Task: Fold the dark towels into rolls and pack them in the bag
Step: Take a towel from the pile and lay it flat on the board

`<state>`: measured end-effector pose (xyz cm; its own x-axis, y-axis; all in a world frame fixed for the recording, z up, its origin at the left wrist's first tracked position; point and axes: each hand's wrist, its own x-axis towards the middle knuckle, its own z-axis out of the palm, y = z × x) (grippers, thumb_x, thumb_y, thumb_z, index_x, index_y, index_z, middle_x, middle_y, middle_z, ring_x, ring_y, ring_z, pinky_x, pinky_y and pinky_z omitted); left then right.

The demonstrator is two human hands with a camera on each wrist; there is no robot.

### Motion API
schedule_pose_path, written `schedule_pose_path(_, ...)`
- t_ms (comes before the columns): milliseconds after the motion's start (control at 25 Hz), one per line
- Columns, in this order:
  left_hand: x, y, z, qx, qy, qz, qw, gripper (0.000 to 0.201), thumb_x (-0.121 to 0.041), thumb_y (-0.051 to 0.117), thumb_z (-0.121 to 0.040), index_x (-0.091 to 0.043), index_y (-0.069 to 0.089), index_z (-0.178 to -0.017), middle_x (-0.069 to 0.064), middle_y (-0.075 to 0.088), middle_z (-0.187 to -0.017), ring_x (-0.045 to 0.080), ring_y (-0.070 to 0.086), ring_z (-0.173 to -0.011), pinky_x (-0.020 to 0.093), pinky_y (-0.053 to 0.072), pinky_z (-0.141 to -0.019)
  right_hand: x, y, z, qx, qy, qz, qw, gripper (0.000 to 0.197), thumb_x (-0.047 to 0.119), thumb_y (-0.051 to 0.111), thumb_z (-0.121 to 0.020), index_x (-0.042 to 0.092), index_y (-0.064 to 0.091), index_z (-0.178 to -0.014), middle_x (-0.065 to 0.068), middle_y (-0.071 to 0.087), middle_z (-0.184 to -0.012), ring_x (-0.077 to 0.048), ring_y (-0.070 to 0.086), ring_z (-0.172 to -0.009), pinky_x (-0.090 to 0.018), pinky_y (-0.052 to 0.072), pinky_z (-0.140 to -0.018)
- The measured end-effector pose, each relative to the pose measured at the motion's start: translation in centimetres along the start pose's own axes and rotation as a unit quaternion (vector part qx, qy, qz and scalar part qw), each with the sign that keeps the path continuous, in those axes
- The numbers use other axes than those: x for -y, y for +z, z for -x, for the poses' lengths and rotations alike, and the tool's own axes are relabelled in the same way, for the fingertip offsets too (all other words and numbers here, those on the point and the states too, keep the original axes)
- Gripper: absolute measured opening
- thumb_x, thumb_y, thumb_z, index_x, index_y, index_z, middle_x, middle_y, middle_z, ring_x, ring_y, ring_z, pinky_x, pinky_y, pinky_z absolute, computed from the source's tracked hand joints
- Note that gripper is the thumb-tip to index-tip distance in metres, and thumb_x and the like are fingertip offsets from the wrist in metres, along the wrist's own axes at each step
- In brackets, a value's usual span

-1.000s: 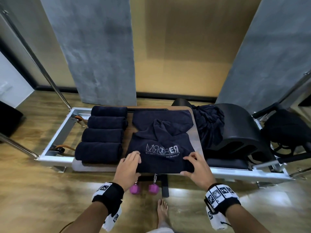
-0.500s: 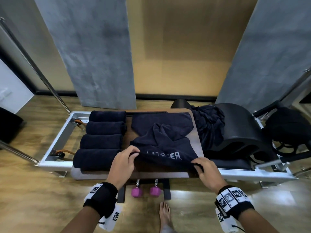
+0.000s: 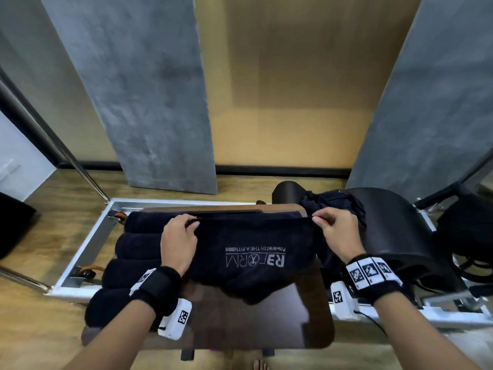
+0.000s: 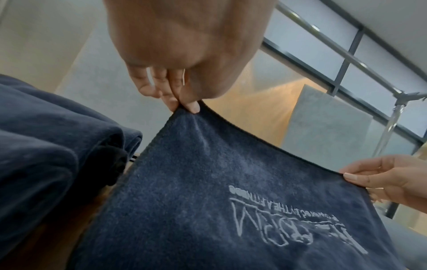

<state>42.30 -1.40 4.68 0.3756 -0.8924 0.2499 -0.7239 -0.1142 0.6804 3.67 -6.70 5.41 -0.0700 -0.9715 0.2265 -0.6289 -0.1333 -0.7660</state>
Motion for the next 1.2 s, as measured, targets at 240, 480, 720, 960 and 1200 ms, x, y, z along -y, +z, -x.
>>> schedule_pose_path(240,0.8,5.0,-5.5,0.069,-0.069,-0.084,0.992,0.01,-0.006,0.065,-0.097,-0.007,0.075,-0.096,0.015,0.076,-0.094,0.039,0.069,-0.094,0.04,0.051,-0.081,-3.0,4.9,-8.0,0.093,0.078,0.049,0.991,0.012,0.004,0.075,-0.092,0.013,0.082,-0.09,0.001,0.075,-0.086,-0.016,0.069,-0.093,-0.028,0.051,-0.087)
schedule_pose_path(480,0.4,8.3,-7.0,0.125,-0.111,-0.135,0.977,0.016,-0.003,0.055,-0.099,0.0,0.07,-0.095,0.021,0.072,-0.098,0.044,0.067,-0.098,0.046,0.055,-0.081,-6.0,8.6,-9.5,0.147,0.083,0.117,0.979,0.008,0.009,0.076,-0.091,0.016,0.075,-0.087,0.006,0.064,-0.088,-0.022,0.067,-0.094,-0.032,0.049,-0.08)
schedule_pose_path(720,0.6,8.7,-6.3,0.131,-0.096,-0.159,0.974,0.013,-0.004,0.058,-0.099,-0.009,0.069,-0.105,0.009,0.068,-0.11,0.033,0.064,-0.105,0.045,0.054,-0.084,-6.2,9.4,-8.9,0.162,0.071,0.147,0.973,0.014,0.011,0.075,-0.092,0.025,0.073,-0.094,0.006,0.058,-0.092,-0.024,0.066,-0.093,-0.034,0.051,-0.076)
schedule_pose_path(960,-0.8,7.4,-5.6,0.098,-0.084,-0.128,0.983,0.021,-0.001,0.054,-0.102,-0.008,0.065,-0.118,0.006,0.058,-0.119,0.033,0.062,-0.102,0.044,0.05,-0.083,-4.8,7.5,-8.6,0.128,0.094,0.105,0.982,0.032,0.008,0.078,-0.09,0.028,0.061,-0.071,0.011,0.064,-0.079,-0.011,0.063,-0.078,-0.032,0.05,-0.07)
schedule_pose_path(1200,-0.9,0.7,-5.4,0.022,0.058,0.003,0.998,0.032,0.021,0.055,-0.094,-0.005,0.072,-0.101,0.001,0.054,-0.1,0.008,0.059,-0.088,0.006,0.04,-0.085,-0.1,1.5,-7.0,0.043,0.005,0.025,0.999,0.019,0.001,0.071,-0.095,0.015,0.08,-0.104,0.007,0.074,-0.092,-0.01,0.068,-0.091,-0.023,0.052,-0.086)
